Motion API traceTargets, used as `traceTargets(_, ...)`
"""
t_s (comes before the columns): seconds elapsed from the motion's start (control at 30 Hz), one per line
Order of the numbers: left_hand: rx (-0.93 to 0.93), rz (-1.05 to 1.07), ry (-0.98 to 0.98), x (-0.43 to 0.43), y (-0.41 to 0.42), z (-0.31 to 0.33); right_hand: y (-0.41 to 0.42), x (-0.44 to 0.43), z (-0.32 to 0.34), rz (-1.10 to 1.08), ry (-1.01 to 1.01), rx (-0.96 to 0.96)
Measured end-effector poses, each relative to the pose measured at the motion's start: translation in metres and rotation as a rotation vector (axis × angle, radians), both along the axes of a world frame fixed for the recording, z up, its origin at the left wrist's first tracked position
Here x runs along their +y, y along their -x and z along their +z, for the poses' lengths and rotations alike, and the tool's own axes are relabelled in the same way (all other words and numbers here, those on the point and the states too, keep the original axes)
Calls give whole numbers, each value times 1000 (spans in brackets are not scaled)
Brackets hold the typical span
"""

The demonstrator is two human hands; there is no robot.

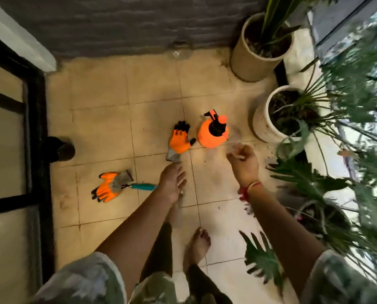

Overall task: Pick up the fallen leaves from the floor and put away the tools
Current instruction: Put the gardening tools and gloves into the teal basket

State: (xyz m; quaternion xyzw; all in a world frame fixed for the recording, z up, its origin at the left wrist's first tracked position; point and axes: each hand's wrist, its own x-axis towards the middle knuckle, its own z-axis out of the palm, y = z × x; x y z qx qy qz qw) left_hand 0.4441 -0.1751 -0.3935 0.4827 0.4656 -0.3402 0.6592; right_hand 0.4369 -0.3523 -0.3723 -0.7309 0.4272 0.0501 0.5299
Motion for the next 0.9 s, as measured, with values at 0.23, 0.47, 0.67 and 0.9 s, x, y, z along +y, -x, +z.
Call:
traceTargets(0.23, -116, -250, -55, -39, -111, -113, -128, -33, -115, 656, 439, 366)
traceTargets(0.47, -175, -636, -217, -35, -135, -130, -171, -39, -160, 681, 622, 430)
traceTargets(0.67, -379, -898, -412, -36, -147, -252, -160, -49, -155, 619, 625, 350)
traceTargets(0.9, -341, -991, -367, -43, -141, -169, -139, -47, -159, 364, 391, 181)
